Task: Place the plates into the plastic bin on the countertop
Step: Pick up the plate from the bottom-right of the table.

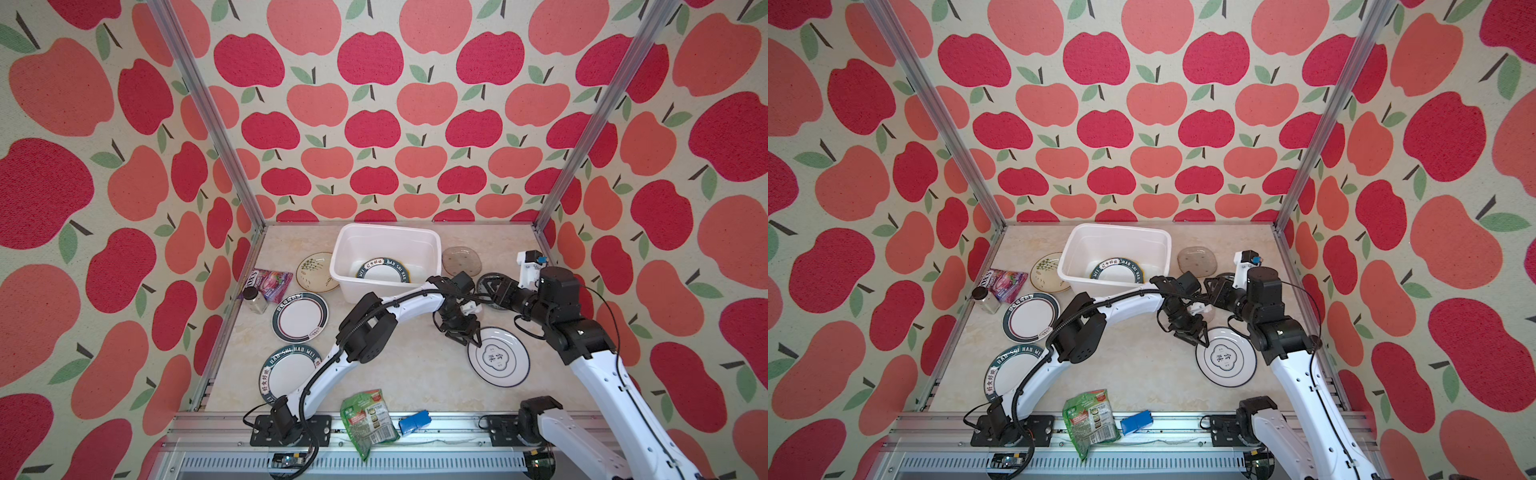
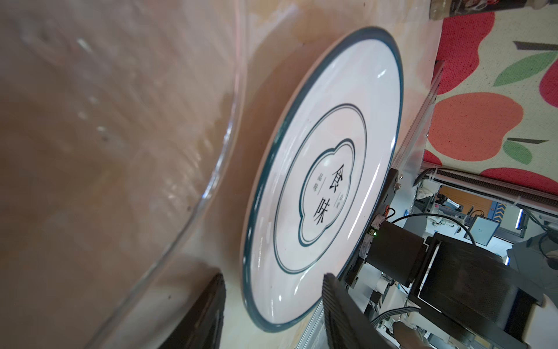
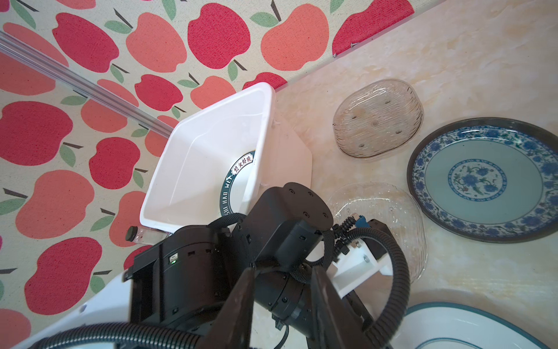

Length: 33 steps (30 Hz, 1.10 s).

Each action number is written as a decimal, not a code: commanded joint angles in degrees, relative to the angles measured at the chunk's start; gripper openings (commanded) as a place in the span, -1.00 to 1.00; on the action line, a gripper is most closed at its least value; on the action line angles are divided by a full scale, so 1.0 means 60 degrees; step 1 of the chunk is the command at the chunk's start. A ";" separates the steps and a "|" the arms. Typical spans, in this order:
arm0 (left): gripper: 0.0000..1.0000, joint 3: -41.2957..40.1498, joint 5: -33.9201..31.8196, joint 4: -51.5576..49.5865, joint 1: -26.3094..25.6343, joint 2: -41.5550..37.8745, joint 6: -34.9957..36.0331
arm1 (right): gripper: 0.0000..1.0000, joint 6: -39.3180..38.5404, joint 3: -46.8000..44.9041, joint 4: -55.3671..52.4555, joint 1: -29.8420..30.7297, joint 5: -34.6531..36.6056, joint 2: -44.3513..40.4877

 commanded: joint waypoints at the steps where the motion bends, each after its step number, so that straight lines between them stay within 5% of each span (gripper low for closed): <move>1: 0.04 0.0670 0.0166 -0.0942 -0.0044 0.0550 0.0265 | -0.31 -0.0223 -0.0097 -0.0071 -0.0099 -0.0148 -0.0233; 12: -0.34 0.1064 0.0054 -0.1304 -0.0012 0.0817 0.0223 | -0.30 -0.0260 -0.0306 -0.0027 -0.0233 -0.0067 -0.0435; 28: -0.57 0.1376 -0.0299 -0.1673 -0.0062 0.0904 0.0340 | -0.30 -0.0166 -0.0464 0.0059 -0.0233 -0.0005 -0.0623; 33: -0.81 0.1334 -0.0201 -0.1616 -0.0040 0.0806 0.0472 | -0.30 -0.0289 -0.0446 -0.0052 -0.0233 0.0019 -0.0603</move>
